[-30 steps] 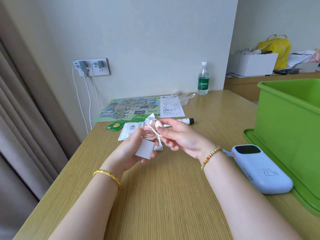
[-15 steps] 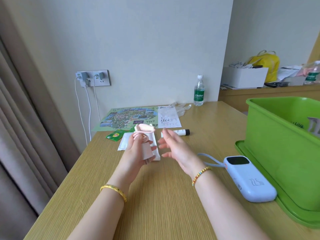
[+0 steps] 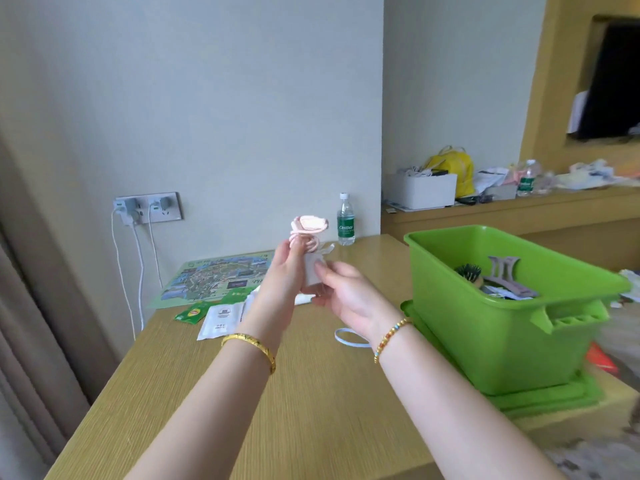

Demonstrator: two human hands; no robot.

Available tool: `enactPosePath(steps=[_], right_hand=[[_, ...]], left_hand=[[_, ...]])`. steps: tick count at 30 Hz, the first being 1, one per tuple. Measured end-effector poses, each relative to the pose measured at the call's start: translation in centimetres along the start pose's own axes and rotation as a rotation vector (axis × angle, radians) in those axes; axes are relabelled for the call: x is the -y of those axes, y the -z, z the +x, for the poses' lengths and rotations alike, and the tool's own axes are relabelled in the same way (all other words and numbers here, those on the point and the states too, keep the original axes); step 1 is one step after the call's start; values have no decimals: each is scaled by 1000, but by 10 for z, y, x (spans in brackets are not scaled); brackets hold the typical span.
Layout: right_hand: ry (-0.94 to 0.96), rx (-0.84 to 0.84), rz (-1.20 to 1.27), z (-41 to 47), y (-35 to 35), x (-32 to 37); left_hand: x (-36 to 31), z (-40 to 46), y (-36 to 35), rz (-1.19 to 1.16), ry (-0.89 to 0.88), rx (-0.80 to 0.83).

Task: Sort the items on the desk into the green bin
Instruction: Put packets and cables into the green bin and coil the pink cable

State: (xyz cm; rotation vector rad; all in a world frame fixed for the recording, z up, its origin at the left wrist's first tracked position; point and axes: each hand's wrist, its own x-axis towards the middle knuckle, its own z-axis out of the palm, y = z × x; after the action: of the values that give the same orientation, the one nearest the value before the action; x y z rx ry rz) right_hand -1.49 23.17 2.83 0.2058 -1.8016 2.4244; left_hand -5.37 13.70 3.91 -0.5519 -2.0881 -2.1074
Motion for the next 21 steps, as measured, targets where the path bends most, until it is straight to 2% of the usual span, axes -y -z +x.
enactPosePath(steps=[4,7,9,13,16,19,21], right_hand=[[107,-281,-356,-19,39,57],[160,-438,-697,-38,80,97],[135,-514,-859,-52,109,118],[-153,-602,-1143,-73,161,138],[-413,-581,-1321,-81,183,136],[-554,-491,-1492,-78,186,128],[-575,-502,-1646,-75,180,125]], left_hand=[[-31,6,-50,63,-135,-3],[-41,6,-96,287,-338,117],[-43,5,-123,434,-411,213],[-36,2,-151,645,-415,311],[-24,-1,-150,752,-402,367],[-8,-4,-138,800,-377,398],[1,-5,-127,816,-344,403]])
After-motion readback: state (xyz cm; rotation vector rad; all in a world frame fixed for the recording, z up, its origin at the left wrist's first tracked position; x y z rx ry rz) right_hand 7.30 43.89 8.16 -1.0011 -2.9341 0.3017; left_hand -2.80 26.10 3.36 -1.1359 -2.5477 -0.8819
